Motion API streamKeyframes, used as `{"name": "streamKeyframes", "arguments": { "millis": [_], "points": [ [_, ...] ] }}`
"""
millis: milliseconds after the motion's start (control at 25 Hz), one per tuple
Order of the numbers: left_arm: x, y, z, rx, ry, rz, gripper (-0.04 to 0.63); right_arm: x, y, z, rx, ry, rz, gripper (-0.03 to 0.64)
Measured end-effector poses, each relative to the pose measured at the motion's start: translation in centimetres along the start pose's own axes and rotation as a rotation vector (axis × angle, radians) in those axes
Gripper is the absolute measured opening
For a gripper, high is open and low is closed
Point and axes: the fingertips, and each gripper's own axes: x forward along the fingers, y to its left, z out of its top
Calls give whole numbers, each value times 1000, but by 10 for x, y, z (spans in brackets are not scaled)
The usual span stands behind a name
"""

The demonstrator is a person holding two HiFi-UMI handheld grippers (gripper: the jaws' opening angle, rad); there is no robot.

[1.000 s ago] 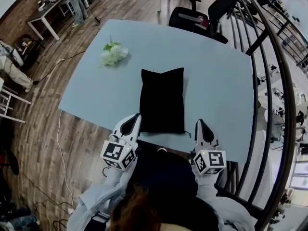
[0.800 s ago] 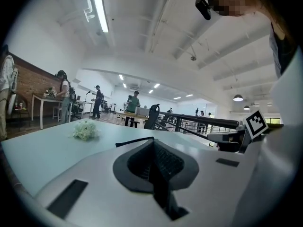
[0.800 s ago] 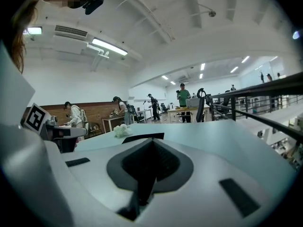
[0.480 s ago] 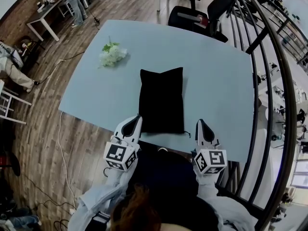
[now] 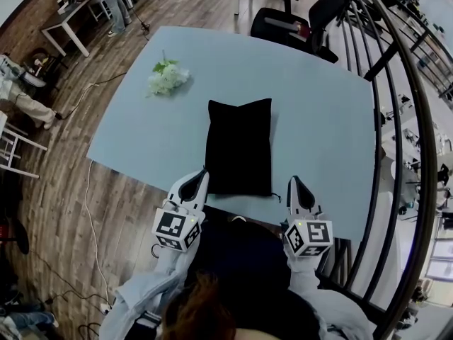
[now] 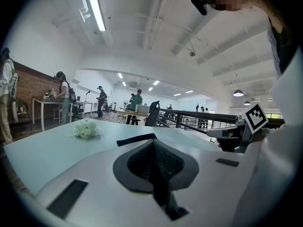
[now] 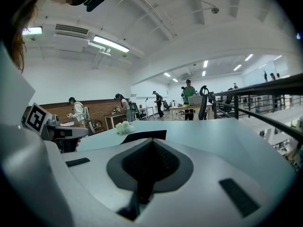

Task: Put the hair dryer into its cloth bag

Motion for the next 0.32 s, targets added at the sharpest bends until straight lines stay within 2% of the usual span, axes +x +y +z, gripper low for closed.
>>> {"name": "streamKeyframes", "arguments": {
  "millis": [320],
  "points": [
    [-1, 8, -2, -6, 3, 16, 15, 5, 6, -2, 3, 12, 16, 8]
  ]
}}
